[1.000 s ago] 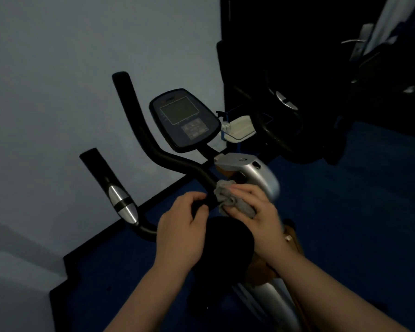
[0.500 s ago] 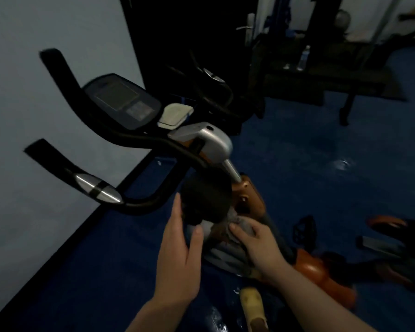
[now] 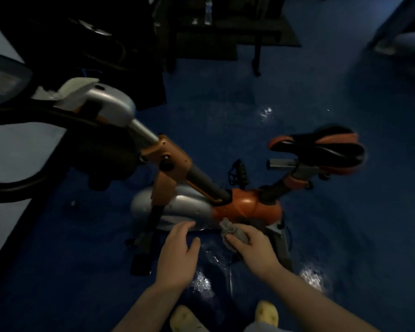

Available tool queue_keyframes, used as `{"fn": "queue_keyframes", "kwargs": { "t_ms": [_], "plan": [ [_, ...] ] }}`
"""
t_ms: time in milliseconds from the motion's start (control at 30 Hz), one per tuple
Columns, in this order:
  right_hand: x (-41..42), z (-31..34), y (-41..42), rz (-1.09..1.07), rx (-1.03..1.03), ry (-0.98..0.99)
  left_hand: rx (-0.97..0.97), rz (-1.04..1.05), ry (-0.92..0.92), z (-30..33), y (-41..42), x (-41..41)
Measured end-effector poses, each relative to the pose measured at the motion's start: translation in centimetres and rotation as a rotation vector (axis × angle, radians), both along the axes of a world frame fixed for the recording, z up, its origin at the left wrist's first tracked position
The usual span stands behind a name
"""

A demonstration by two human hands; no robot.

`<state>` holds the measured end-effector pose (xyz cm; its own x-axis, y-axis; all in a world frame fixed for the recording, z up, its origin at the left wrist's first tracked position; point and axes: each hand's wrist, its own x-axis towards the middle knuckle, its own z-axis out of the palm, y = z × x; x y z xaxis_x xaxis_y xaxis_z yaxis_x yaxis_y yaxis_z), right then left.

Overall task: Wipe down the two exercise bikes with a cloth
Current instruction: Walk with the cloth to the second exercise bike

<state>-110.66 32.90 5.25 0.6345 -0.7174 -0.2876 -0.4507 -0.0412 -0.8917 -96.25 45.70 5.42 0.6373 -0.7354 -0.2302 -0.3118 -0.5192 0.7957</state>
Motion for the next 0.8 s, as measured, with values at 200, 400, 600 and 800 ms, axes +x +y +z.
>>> {"fn": "queue_keyframes", "kwargs": {
  "t_ms": [200,400,600,800],
  "plan": [
    [-10.9,-0.6,-3.5,-0.201,-0.012,0.05,0.007,-0.214,-0.044,-1.4,-7.0,-8.0],
    [-24.4,-0.8,-8.3,-0.318,-0.099,0.158,0.049,-0.382,-0.028,-1.9,-15.2,-19.8],
    [-36.9,-2.0,-12.7,-0.414,-0.123,0.223,0.088,-0.521,0.006,-3.2,-21.9,-31.7],
    [-44.4,-2.2,-15.6,-0.515,-0.124,0.265,0.154,-0.659,-0.021,-3.2,-26.8,-38.7]
  ]
}}
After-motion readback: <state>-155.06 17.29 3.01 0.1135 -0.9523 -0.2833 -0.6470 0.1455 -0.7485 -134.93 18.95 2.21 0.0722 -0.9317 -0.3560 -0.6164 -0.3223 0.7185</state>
